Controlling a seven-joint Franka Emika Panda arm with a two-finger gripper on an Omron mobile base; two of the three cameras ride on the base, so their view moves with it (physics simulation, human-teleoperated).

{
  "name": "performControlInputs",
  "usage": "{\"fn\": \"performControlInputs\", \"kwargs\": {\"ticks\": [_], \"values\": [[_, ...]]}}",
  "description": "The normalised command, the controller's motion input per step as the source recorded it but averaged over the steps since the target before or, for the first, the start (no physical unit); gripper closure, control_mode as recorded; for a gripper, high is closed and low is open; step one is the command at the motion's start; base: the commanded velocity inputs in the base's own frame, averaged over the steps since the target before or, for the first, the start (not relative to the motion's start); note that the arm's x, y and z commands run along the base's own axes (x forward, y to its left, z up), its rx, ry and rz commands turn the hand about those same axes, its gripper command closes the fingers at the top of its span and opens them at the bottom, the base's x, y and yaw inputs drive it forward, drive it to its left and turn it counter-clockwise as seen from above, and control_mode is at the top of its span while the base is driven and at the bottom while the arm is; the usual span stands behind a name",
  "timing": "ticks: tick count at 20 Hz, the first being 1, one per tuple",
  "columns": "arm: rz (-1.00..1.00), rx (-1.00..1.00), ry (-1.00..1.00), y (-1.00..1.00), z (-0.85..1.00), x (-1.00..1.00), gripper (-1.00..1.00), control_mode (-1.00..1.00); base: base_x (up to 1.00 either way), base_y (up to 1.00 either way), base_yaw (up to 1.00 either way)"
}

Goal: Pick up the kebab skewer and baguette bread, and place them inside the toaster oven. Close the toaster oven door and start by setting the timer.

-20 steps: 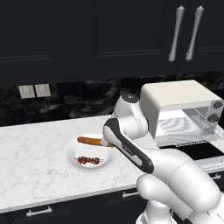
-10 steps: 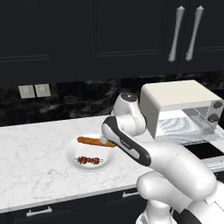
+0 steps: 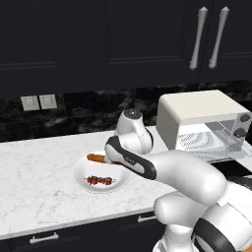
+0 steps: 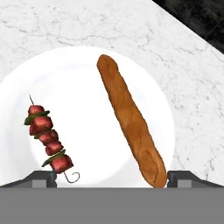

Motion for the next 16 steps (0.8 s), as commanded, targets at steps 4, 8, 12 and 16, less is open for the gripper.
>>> {"fn": "performControlInputs", "kwargs": {"ticks": [4, 8, 12, 16], "values": [[0.0, -0.01, 0.0, 0.2, -0.12, 0.27, -1.0, -1.0, 0.0, 0.0, 0.0], [0.0, 0.0, 0.0, 0.0, -0.01, 0.36, -1.0, -1.0, 0.0, 0.0, 0.0], [0.01, 0.0, 0.0, 0.0, -0.19, 0.11, -1.0, -1.0, 0.0, 0.0, 0.0], [0.0, 0.0, 0.0, 0.01, -0.32, 0.1, -1.0, -1.0, 0.0, 0.0, 0.0]]}}
